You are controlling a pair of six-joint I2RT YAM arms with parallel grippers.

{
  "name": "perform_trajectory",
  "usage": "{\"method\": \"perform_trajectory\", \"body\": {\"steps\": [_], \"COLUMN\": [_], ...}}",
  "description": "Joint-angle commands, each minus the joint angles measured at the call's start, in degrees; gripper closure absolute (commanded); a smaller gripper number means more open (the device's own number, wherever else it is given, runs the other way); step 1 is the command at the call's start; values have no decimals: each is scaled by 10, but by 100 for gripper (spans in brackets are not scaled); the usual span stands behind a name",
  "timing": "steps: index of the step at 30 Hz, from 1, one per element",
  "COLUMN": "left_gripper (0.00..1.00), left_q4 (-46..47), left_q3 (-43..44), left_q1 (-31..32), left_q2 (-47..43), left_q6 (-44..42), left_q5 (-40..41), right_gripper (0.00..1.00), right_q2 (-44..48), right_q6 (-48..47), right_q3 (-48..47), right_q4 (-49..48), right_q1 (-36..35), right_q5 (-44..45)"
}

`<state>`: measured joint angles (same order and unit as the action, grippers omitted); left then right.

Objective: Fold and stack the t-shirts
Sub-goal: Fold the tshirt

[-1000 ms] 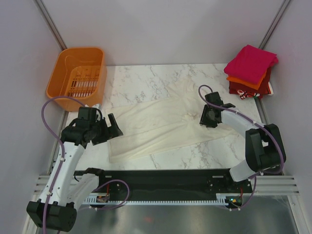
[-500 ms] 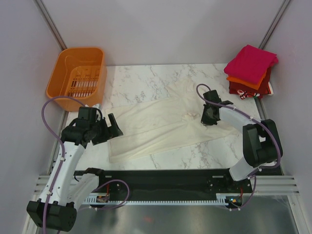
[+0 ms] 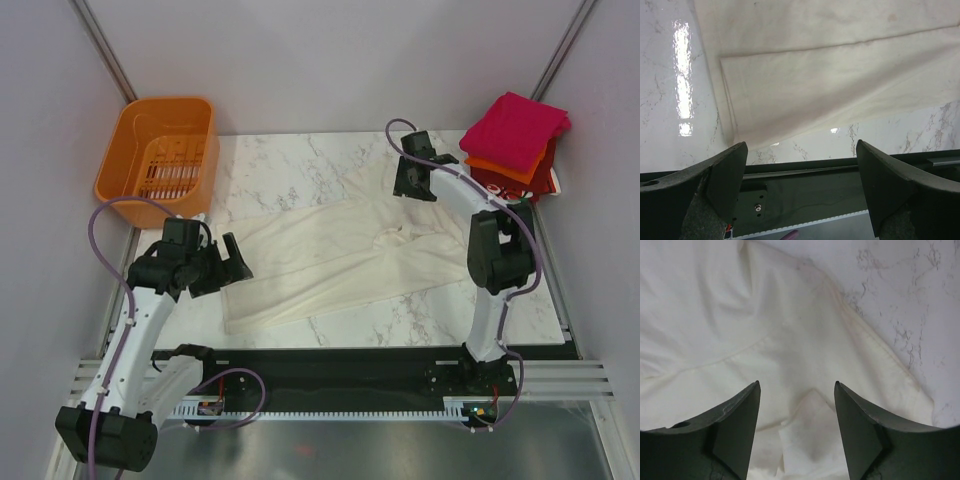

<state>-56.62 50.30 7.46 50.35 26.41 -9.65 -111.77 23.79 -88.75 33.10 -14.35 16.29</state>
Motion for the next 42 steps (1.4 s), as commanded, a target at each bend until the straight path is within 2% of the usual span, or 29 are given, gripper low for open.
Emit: {"method": "perform_trajectory", "body": {"steps": [1, 5, 9, 15, 17, 26, 29, 34, 36, 37, 40, 41, 42], "left_gripper": [4, 4, 4, 4, 5, 5, 5, 6, 6, 6, 5, 5, 4], "left_q4": [16, 23, 51, 66, 70, 72, 72, 73, 73, 73, 78, 78, 82], "left_q3": [4, 19, 6, -13, -15, -16, -17, -18, -18, -18, -17, -15, -8], "left_q1": [-1, -1, 0, 1, 0, 0, 0, 1, 0, 0, 0, -1, 0], "left_q2": [12, 39, 42, 29, 26, 9, 8, 5, 5, 5, 15, 30, 45], "left_q6": [-15, -13, -6, 1, 2, 8, 12, 16, 17, 17, 18, 21, 25], "left_q5": [-6, 2, -20, -34, -34, -22, -17, -9, -8, -6, 6, 17, 29], "right_gripper": [31, 27, 18, 12, 12, 13, 24, 37, 51, 65, 81, 92, 97], "right_q2": [-43, -90, -192, -332, -356, -427, -431, -429, -432, -434, -439, -441, -443], "right_q6": [-23, -54, -64, -36, -37, -24, -14, -5, -1, 1, 3, 5, 6], "right_q3": [-81, -183, -340, -489, -496, -497, -481, -460, -462, -462, -468, -465, -461], "right_q4": [22, 10, 14, 12, -18, -53, -65, -76, -80, -81, -85, -90, -93], "right_q1": [7, 9, 12, 40, 47, 48, 43, 32, 29, 30, 30, 31, 30], "right_q5": [53, -2, -46, -124, -180, -192, -217, -234, -234, -234, -230, -227, -224]}}
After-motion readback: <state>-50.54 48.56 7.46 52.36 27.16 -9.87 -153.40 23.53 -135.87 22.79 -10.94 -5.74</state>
